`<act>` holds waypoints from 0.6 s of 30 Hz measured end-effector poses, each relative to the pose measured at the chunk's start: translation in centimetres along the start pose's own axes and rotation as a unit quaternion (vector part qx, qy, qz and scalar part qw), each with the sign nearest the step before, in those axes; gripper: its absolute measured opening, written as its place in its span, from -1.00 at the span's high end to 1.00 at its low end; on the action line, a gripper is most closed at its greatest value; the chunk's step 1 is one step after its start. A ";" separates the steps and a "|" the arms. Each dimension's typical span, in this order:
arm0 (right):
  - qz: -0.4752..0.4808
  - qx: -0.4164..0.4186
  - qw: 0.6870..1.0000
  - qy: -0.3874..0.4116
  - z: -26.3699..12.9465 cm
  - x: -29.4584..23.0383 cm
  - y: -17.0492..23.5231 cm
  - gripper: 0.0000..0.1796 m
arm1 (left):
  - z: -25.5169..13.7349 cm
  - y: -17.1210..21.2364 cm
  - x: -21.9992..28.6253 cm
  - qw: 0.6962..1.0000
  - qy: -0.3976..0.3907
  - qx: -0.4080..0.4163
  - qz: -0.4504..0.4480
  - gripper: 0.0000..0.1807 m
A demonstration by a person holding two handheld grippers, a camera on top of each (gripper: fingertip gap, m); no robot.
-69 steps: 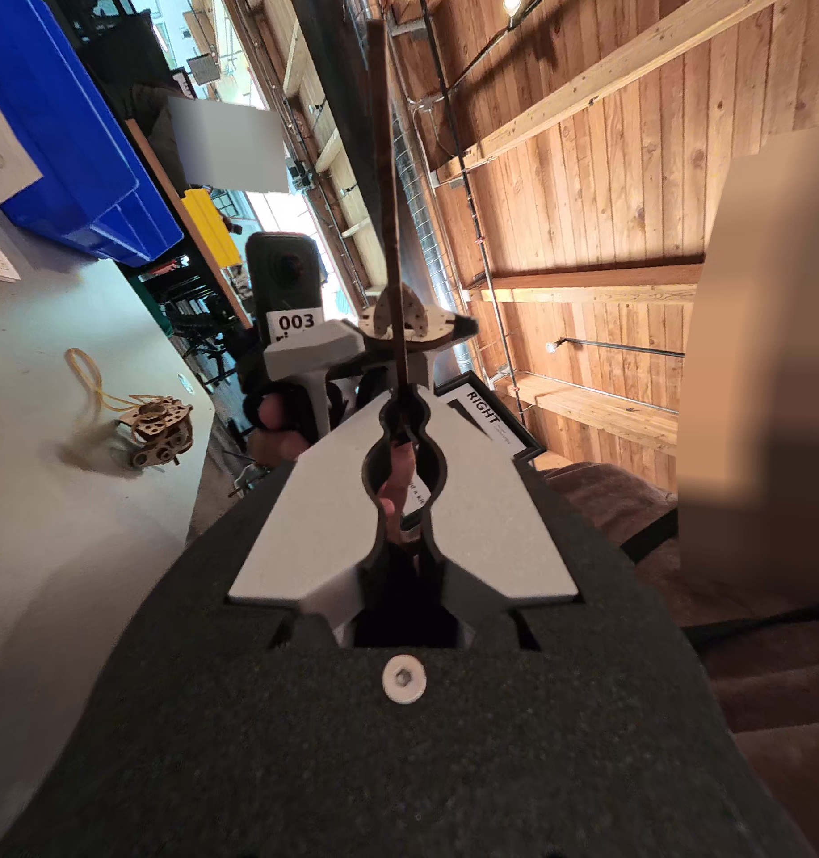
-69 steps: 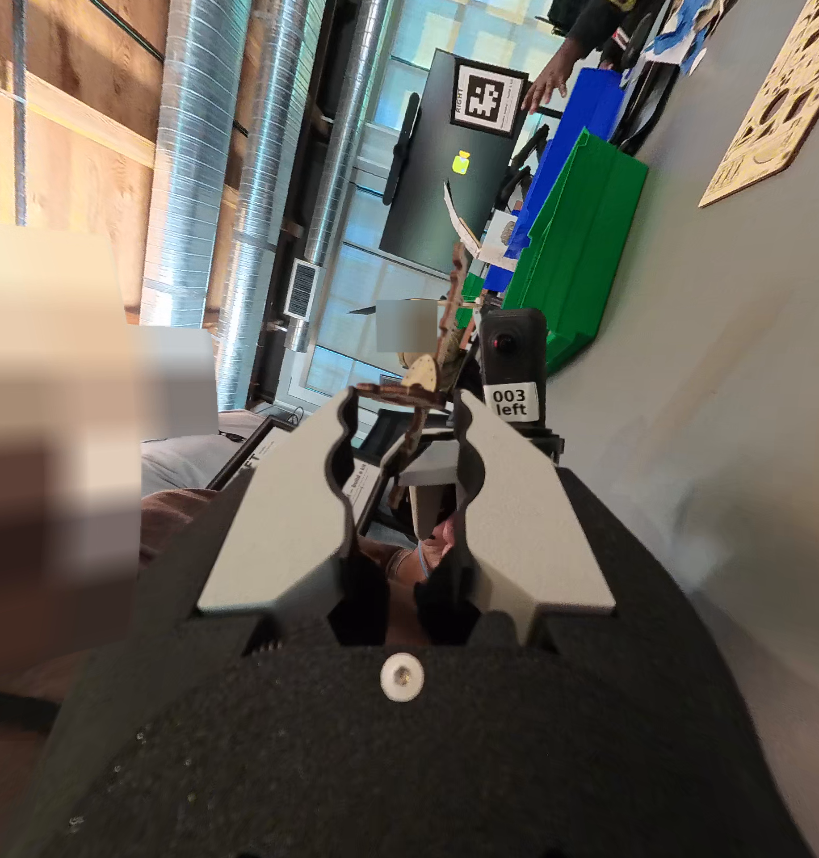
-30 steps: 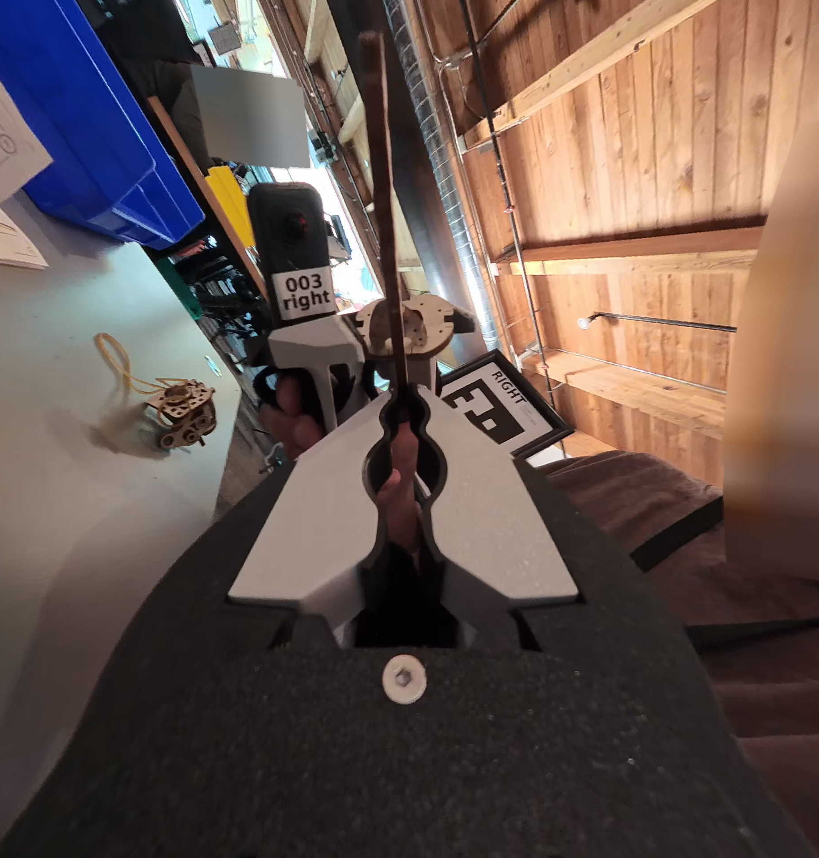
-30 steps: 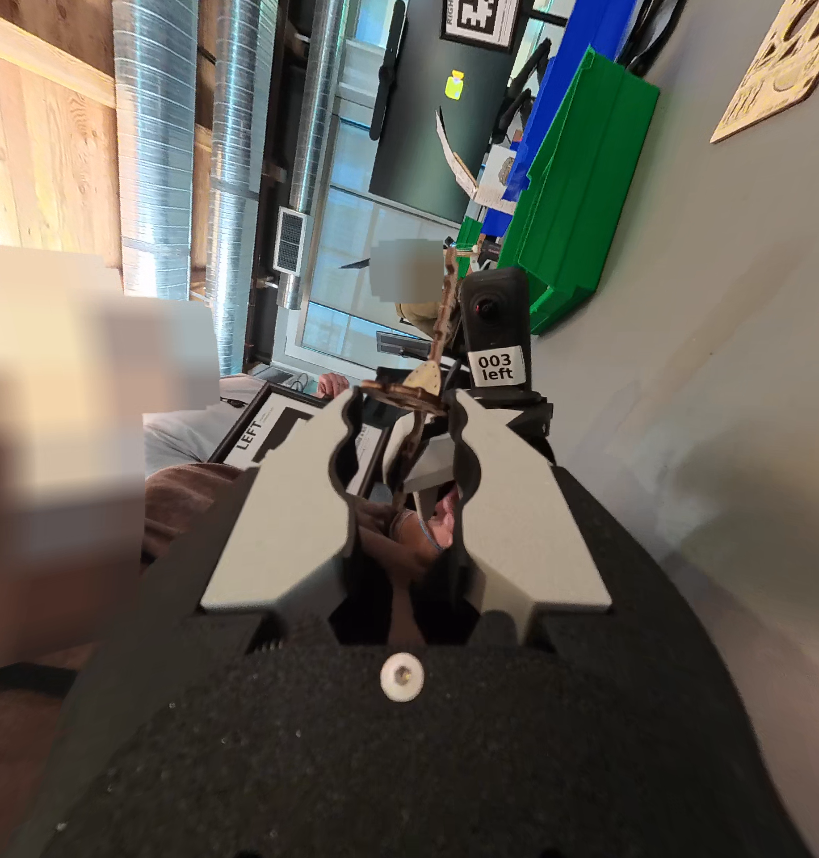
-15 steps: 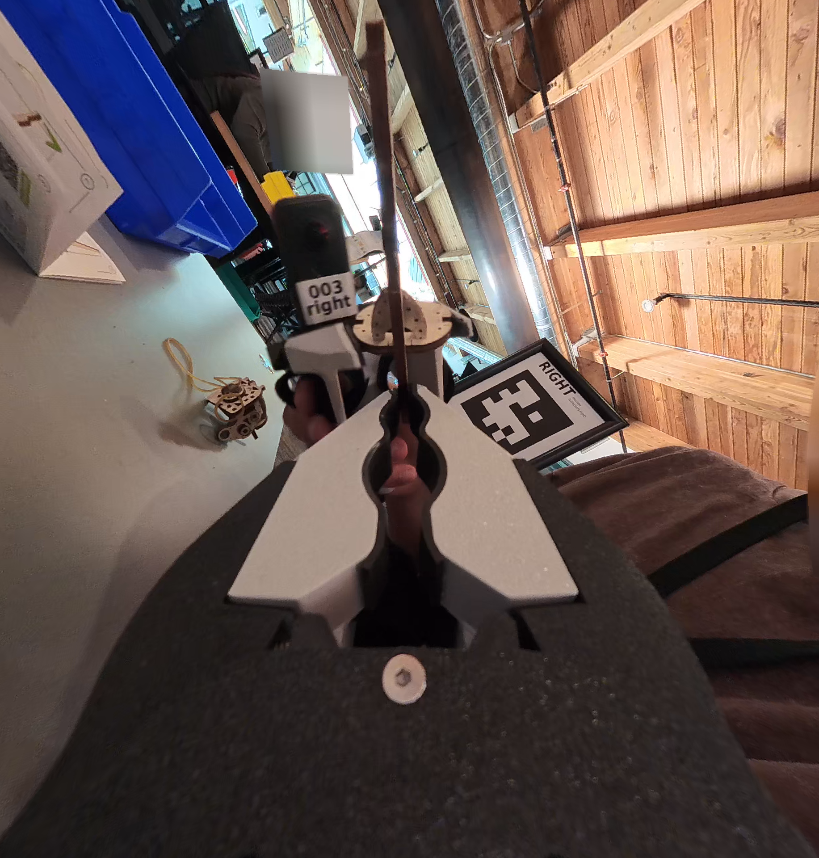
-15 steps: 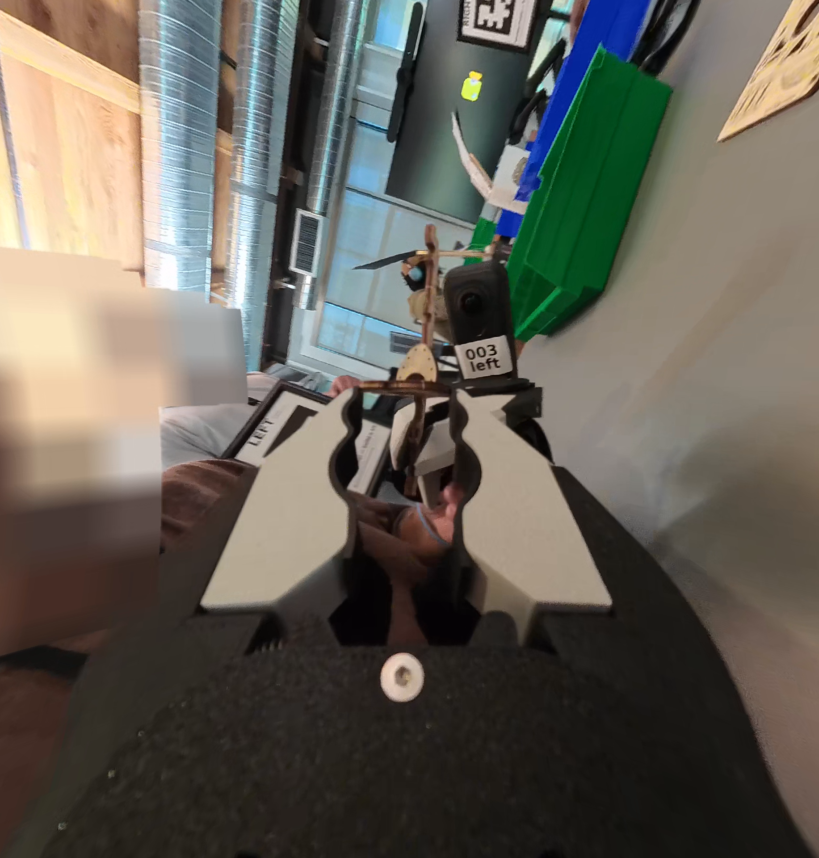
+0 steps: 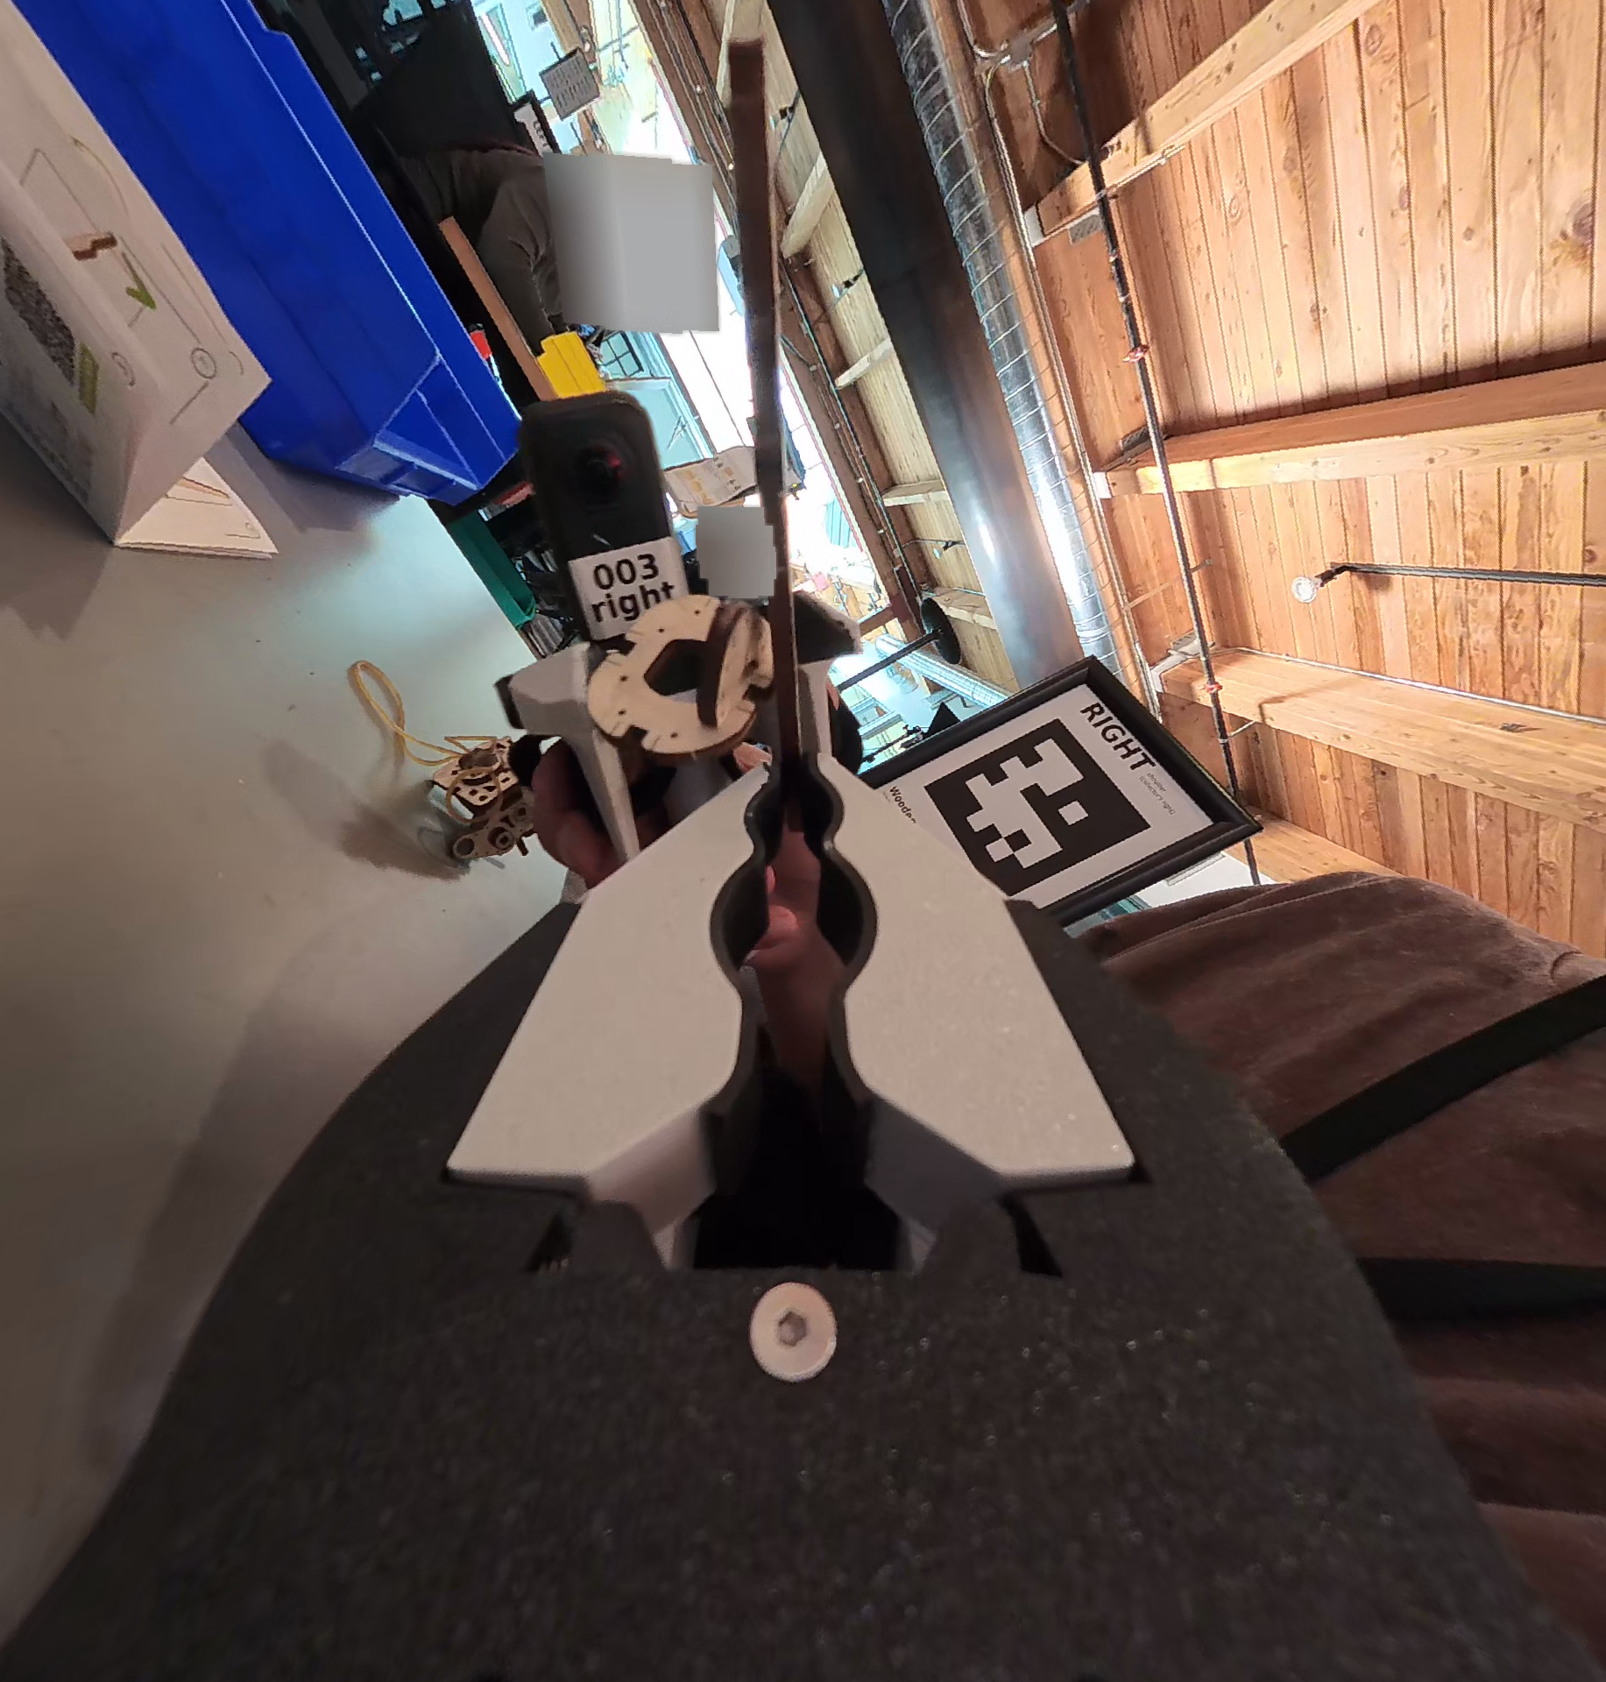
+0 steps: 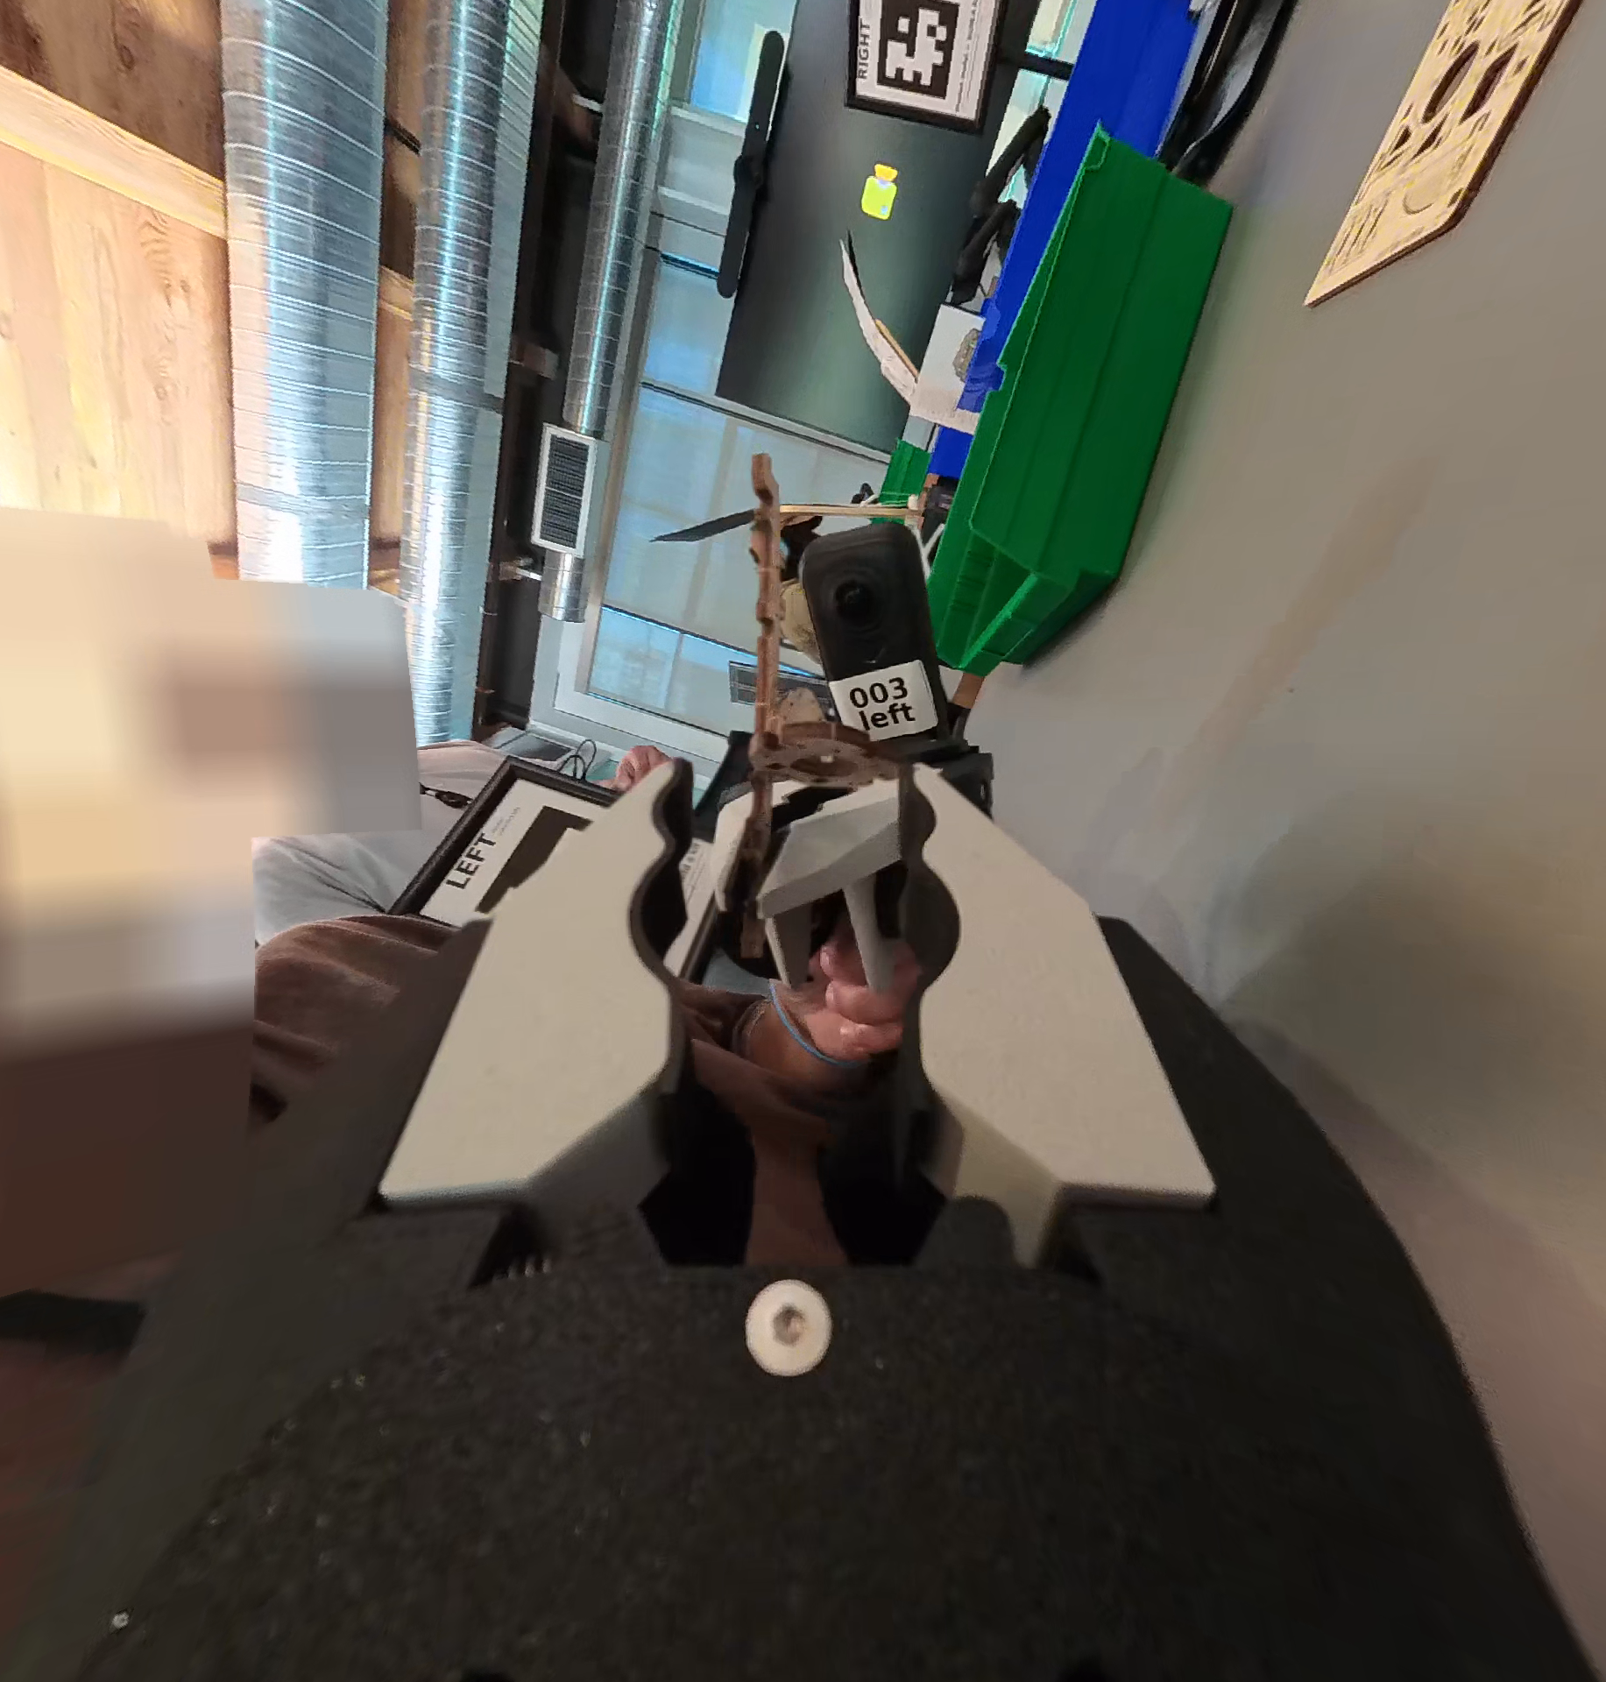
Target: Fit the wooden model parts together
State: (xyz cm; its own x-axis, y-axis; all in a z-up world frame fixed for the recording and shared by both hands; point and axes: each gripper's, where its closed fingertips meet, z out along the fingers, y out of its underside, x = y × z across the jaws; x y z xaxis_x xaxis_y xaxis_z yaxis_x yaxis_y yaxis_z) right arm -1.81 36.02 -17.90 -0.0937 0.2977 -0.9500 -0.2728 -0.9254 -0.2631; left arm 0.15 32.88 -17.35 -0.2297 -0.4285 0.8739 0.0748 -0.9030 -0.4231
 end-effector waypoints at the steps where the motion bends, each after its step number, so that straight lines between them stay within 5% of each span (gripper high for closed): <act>1: -0.007 0.002 1.000 0.004 0.0 0.1 -0.1 0.51 | 0.0 0.0 -0.1 1.000 -0.002 0.000 0.000 1.00; 11: -0.041 0.018 0.998 0.049 -0.9 1.1 -0.7 0.55 | -0.4 -0.1 -0.7 0.999 -0.029 -0.005 0.013 1.00; 18: -0.221 0.016 0.965 0.143 -1.6 1.3 0.4 0.66 | -1.0 -0.4 -2.0 0.995 -0.089 -0.010 0.047 1.00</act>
State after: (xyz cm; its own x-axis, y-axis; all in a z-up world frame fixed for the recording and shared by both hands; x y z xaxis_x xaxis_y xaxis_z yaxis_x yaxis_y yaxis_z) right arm -0.50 35.68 -19.48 0.3054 0.5804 -0.7549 -0.2548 -0.7141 -0.6521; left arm -0.39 34.08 -19.16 -0.0471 -0.5118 0.8578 0.0676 -0.8585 -0.5084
